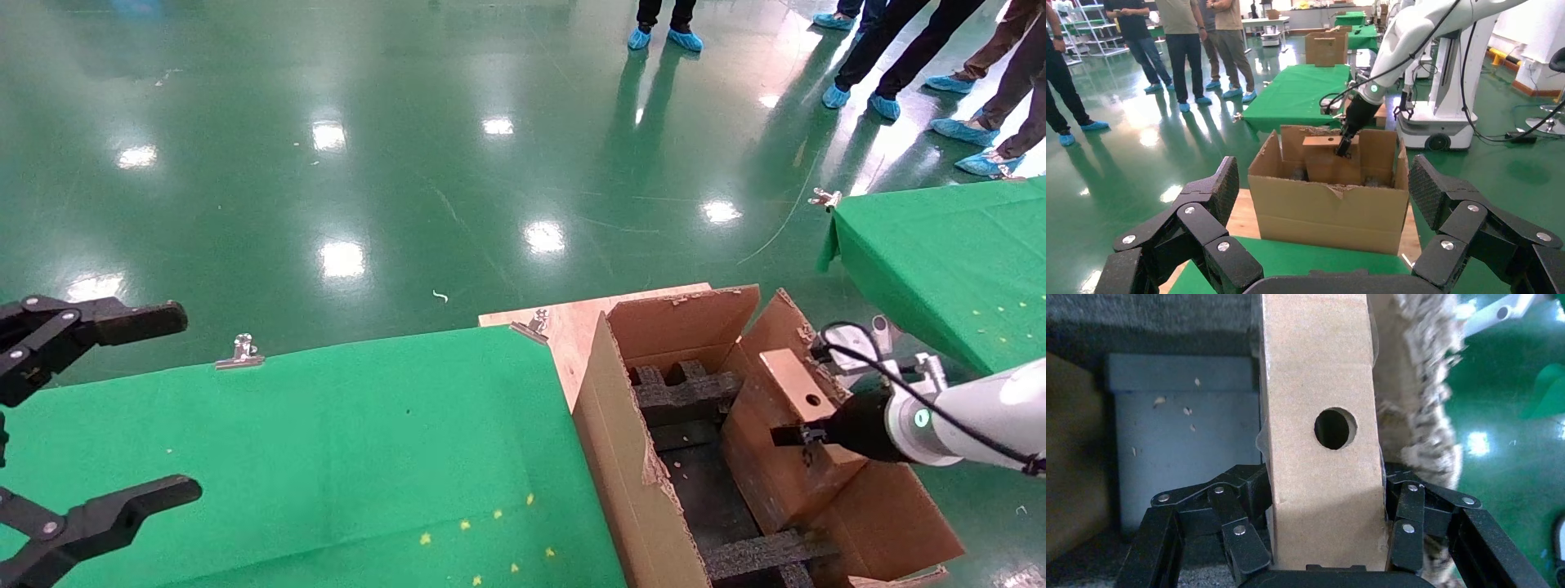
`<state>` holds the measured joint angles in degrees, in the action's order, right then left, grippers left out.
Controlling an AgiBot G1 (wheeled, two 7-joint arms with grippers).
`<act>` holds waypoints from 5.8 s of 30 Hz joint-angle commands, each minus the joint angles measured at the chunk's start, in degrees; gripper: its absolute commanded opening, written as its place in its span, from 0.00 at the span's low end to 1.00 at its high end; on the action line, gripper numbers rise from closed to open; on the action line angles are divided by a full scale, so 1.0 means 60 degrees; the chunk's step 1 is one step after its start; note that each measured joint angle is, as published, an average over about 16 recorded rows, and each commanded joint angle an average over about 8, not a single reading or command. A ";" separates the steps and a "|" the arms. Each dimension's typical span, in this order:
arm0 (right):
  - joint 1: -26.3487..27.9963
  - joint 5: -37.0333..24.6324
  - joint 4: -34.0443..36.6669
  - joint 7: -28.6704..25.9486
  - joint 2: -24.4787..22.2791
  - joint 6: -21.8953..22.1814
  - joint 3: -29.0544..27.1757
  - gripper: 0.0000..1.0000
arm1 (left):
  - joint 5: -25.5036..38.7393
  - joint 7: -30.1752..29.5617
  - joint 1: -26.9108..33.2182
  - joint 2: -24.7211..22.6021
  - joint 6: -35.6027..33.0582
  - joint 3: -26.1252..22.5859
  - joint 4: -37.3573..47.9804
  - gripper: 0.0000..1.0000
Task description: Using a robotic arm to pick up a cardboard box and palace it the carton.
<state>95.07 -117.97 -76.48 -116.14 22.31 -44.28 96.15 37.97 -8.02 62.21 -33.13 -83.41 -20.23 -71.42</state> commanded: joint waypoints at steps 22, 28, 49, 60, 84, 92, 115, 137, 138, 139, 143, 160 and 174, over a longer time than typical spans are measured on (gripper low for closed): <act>-0.0959 0.0577 0.1454 -0.0058 0.1024 0.0470 0.0322 0.00 | -0.0001 0.0000 0.0000 0.0000 0.0000 -0.0001 0.0000 1.00; -0.1088 0.0989 0.2014 0.0335 0.1348 0.0517 0.0349 0.01 | -0.0001 0.0001 0.0000 0.0000 0.0000 -0.0001 0.0000 1.00; -0.1130 0.1444 0.2422 0.0720 0.1549 0.0449 0.0332 1.00 | -0.0002 0.0001 -0.0002 0.0002 0.0003 0.0000 0.0004 1.00; -0.0998 0.1429 0.2353 0.0790 0.1476 0.0440 0.0287 1.00 | -0.0002 0.0002 -0.0002 0.0002 0.0003 0.0000 0.0004 1.00; 0.1147 0.1861 0.1194 0.1037 0.0823 0.0724 -0.0928 1.00 | -0.0003 0.0002 -0.0002 0.0002 0.0003 -0.0001 0.0004 1.00; 0.2048 0.3625 0.0127 0.2088 0.0430 0.0454 -0.1650 1.00 | -0.0004 0.0002 -0.0002 0.0003 0.0003 -0.0001 0.0004 1.00; 0.1055 0.5712 -0.0019 0.4907 0.0619 -0.0813 -0.3730 1.00 | -0.0008 0.0004 -0.0004 0.0006 0.0006 0.0000 0.0007 1.00; -0.1833 0.8745 0.0199 1.0413 0.1271 -0.3462 -0.7917 1.00 | -0.0006 0.0002 -0.0005 0.0005 0.0005 0.0002 0.0006 1.00; -0.1966 0.8885 0.0209 1.0666 0.1301 -0.3584 -0.8110 1.00 | -0.0002 0.0000 -0.0005 0.0004 0.0004 0.0006 0.0004 1.00; -0.2100 0.9025 0.0220 1.0922 0.1331 -0.3707 -0.8304 1.00 | 0.0003 -0.0004 -0.0007 0.0001 0.0001 0.0012 0.0002 1.00; -0.2623 0.9575 0.0259 1.1919 0.1449 -0.4186 -0.9062 1.00 | 0.0037 -0.0027 -0.0013 -0.0015 -0.0017 0.0048 -0.0016 1.00; -0.4860 1.1924 0.0428 1.6184 0.1954 -0.6238 -1.2306 1.00 | 0.0223 -0.0158 -0.0042 -0.0106 -0.0128 0.0247 -0.0120 1.00; -0.5579 1.2688 0.0492 1.7570 0.2117 -0.6905 -1.3347 1.00 | 0.0376 -0.0265 -0.0065 -0.0181 -0.0219 0.0411 -0.0206 1.00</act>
<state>61.60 -41.84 -73.53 -10.72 35.02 -85.70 16.07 40.23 -9.61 61.82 -34.22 -84.72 -17.77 -72.66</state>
